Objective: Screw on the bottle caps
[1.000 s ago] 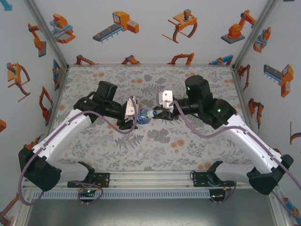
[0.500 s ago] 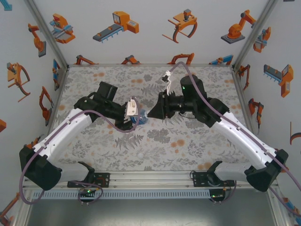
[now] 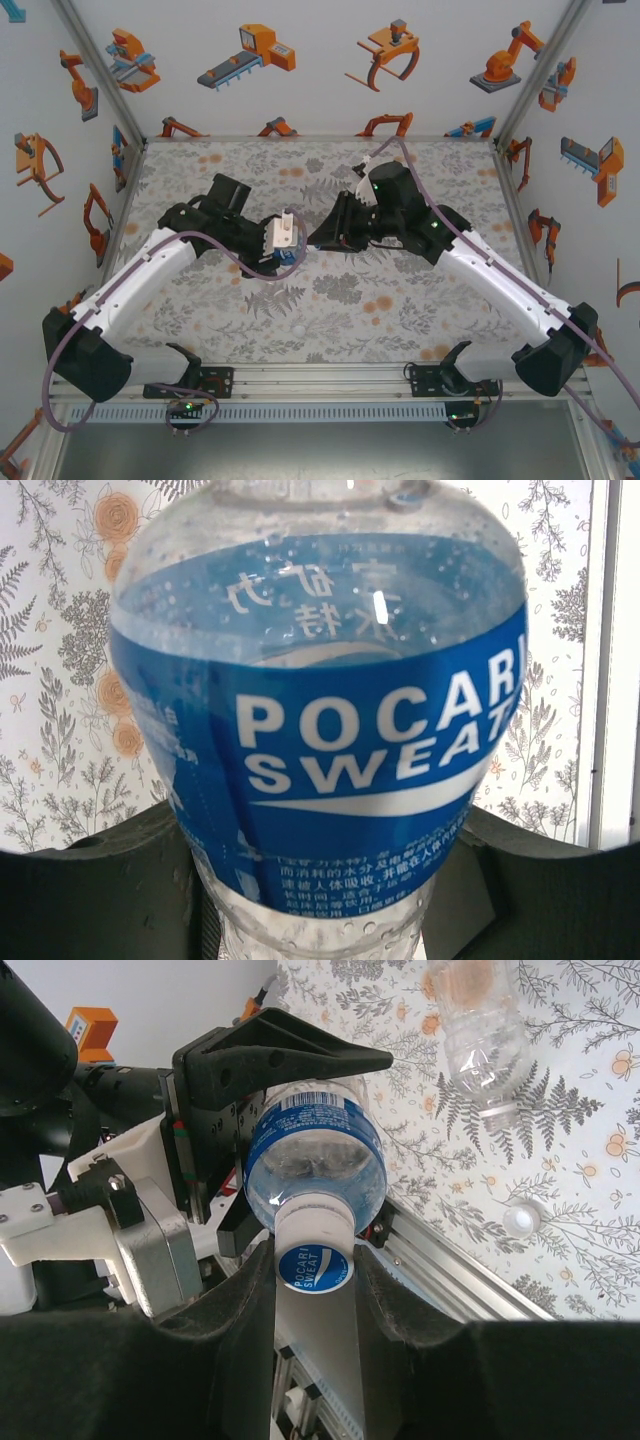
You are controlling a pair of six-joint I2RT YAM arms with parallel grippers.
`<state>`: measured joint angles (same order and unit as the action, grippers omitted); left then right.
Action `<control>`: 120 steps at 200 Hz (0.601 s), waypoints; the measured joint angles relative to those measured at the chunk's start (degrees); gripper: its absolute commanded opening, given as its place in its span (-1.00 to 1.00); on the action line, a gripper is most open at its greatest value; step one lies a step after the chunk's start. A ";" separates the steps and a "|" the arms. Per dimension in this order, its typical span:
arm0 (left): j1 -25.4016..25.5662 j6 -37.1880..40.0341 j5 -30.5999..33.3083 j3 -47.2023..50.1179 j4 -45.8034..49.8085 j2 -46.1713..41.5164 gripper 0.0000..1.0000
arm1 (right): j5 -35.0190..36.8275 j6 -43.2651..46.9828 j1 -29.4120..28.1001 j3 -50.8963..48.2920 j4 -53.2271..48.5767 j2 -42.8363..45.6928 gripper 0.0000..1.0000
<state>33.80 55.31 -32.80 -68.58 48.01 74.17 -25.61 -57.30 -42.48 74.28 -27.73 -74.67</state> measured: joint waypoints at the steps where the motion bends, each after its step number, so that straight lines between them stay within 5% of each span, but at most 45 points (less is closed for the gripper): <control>1: 0.00 0.00 0.00 0.00 -0.02 0.02 -1.00 | 0.02 0.13 0.00 0.00 -0.02 0.00 -0.13; 33: 1.60 0.63 -3.26 -0.04 -3.58 0.31 -1.00 | 2.71 5.33 -0.22 0.02 -0.09 0.31 0.24; 82: 1.79 0.83 -4.76 0.02 -6.08 0.24 -1.00 | 4.50 22.49 -0.22 0.15 0.15 5.86 0.19; 120: 1.79 0.85 -4.94 0.83 -6.47 -0.11 -1.00 | 0.31 44.89 -0.28 0.15 2.12 10.38 0.16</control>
<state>35.59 56.16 -37.74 -67.75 41.54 74.06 -25.30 -12.40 -42.76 74.43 -25.61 -64.29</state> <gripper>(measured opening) 0.579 0.588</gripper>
